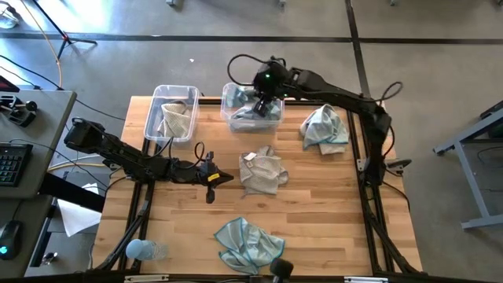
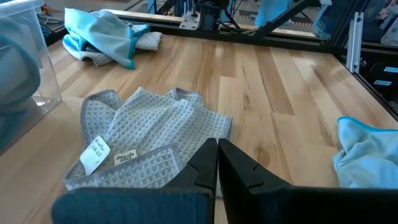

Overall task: Sort microfiber towel by color & place in baskets
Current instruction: Put the middle right blue microfiber cloth into the right transparent bin, then put the bottom brown microfiber cloth into the left transparent bin

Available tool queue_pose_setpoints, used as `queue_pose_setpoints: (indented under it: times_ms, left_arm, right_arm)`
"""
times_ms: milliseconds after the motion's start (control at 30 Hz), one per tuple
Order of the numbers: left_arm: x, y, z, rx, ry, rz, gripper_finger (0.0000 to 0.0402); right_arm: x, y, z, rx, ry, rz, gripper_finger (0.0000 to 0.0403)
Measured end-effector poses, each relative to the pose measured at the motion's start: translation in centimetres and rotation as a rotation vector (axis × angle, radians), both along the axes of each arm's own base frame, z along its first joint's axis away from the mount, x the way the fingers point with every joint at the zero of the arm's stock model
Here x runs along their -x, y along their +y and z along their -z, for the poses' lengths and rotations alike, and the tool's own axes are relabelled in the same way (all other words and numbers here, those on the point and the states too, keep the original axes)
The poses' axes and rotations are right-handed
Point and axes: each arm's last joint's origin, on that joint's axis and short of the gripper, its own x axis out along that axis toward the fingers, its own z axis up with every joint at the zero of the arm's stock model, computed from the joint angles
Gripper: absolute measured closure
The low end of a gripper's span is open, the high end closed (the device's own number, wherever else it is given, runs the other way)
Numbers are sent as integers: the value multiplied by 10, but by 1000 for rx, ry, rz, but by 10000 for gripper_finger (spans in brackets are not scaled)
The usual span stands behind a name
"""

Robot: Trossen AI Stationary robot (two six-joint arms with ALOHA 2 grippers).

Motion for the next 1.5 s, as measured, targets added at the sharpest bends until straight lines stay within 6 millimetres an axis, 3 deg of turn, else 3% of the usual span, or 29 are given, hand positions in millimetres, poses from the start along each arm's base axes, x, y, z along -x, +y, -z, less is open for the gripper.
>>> queue_pose_setpoints:
  times_ms: [200,500,700,933,1333,1500]
  left_arm:
    - [0,0,0,-1,1,0,401]
    - [0,0,0,-1,1,0,401]
    - [0,0,0,-1,2,1,401]
    - [0,0,0,-1,2,1,401]
    - [0,0,0,15,0,-6,401]
    - [0,0,1,21,11,-10,401]
  right_arm:
    - [-7,-24,36,-69,71,75,400]
    - [-36,-41,86,-158,10,190,374]
    - [-42,-45,103,-307,-96,432,357]
    - [-42,-47,106,-332,-157,594,322]
    - [-41,-45,107,-391,-128,550,245]
    - [-37,-45,87,-364,-75,496,221]
